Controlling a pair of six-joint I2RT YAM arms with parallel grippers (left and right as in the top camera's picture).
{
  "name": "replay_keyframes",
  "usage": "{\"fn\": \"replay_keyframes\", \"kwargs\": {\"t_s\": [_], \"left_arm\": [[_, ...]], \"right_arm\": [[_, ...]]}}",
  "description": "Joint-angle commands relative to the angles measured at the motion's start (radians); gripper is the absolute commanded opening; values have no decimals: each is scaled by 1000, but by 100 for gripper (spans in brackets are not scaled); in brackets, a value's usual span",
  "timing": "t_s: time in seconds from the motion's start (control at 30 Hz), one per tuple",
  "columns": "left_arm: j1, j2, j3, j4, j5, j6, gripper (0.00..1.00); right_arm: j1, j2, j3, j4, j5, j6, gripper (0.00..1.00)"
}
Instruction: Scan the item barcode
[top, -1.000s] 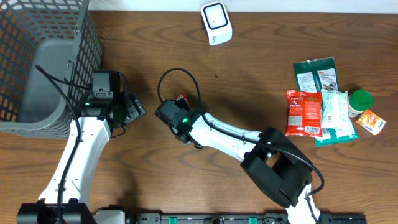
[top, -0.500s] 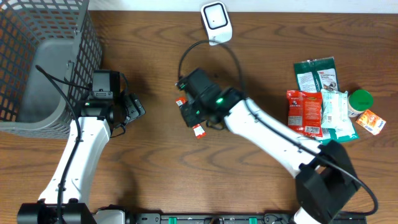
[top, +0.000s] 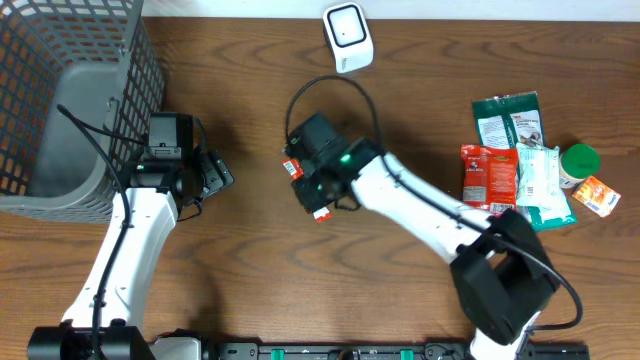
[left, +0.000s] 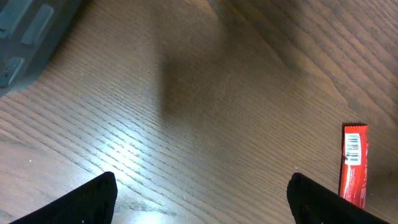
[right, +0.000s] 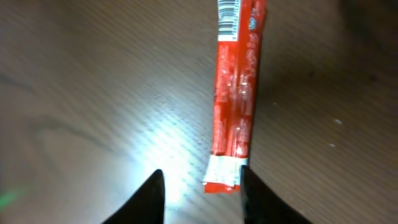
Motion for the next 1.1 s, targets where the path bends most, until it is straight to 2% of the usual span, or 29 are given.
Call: {"fn": "replay_keyframes", "kwargs": {"t_s": [0.0, 0.2, 0.4, 0.63, 1.07], "left_arm": [[7, -7, -4, -4, -13, 6, 88], [7, -7, -4, -4, -13, 6, 88], [7, -7, -4, -4, -13, 6, 88], [7, -7, -4, -4, -13, 6, 88], [7, -7, -4, -4, -13, 6, 88]], "right_arm": [[65, 26, -3, 0, 278, 17, 38], [124, 95, -3, 12, 342, 17, 37], [121, 190, -3, 37, 420, 16, 33], [108, 215, -3, 56, 331, 16, 34], [114, 217, -28, 32, 325, 35, 30]]}}
